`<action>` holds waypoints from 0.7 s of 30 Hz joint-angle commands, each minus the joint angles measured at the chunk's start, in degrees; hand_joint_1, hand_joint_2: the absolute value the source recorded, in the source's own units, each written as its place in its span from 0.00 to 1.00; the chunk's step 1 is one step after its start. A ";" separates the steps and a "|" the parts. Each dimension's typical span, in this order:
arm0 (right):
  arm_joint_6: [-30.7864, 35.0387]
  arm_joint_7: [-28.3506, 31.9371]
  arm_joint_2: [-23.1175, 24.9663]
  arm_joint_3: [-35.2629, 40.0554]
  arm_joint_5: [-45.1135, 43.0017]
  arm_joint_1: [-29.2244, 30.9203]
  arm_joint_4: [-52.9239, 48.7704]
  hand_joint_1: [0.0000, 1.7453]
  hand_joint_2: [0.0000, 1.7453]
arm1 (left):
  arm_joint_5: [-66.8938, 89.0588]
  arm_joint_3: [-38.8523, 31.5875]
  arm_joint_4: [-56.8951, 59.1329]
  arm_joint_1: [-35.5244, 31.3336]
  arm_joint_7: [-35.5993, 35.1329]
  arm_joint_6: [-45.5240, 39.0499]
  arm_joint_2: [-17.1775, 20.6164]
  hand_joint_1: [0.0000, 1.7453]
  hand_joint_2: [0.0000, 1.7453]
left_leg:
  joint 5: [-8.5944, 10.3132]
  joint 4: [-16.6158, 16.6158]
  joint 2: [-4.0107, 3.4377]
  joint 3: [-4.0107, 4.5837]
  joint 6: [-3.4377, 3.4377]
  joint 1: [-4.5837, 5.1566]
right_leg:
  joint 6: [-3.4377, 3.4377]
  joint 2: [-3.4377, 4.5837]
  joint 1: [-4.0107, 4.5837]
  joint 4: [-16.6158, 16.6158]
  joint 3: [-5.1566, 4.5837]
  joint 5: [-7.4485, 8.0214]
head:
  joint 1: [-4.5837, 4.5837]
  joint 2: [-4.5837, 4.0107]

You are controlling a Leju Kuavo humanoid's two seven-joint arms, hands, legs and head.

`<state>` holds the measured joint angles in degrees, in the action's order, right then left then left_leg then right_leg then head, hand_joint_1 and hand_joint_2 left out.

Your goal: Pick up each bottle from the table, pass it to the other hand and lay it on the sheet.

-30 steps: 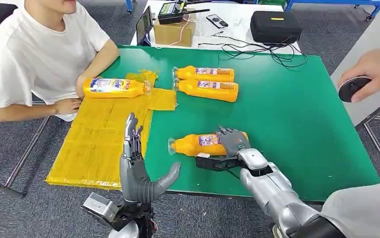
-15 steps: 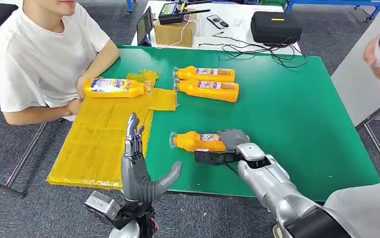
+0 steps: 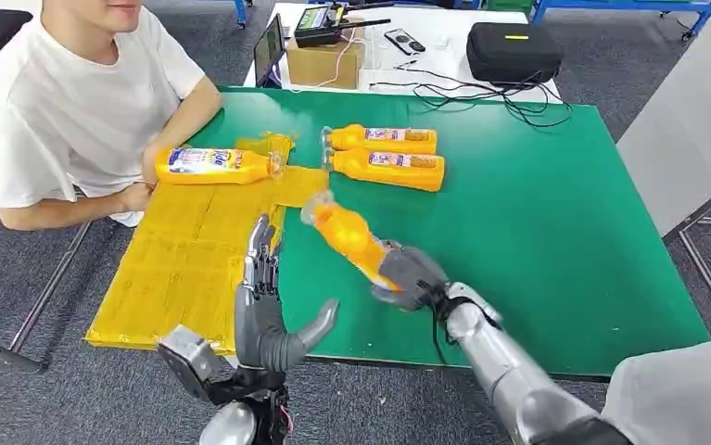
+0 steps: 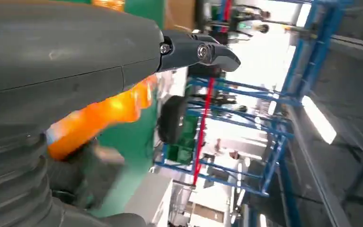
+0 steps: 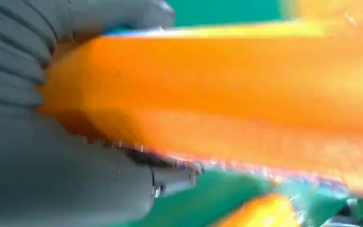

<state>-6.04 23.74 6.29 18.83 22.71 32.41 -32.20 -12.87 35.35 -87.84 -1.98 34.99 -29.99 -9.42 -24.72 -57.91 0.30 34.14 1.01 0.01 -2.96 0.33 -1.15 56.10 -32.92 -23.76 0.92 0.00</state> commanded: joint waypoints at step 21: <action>16.23 -1.22 -0.59 -1.97 -21.75 -13.47 -41.14 1.00 1.00 | -10.98 0.08 8.67 3.96 -10.66 13.33 4.18 0.00 1.00 | 0.01 0.05 0.14 0.60 0.01 0.08 | 0.09 -0.16 -0.07 -0.05 -0.51 -0.06 | -0.02 0.00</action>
<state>14.58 23.63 7.85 14.38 0.13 15.94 -67.13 -27.37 32.24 -88.02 4.25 19.80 -18.55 -7.43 -24.70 -57.91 0.46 34.92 1.08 0.08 -2.98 0.19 -1.22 56.09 -33.59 -23.81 0.90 0.00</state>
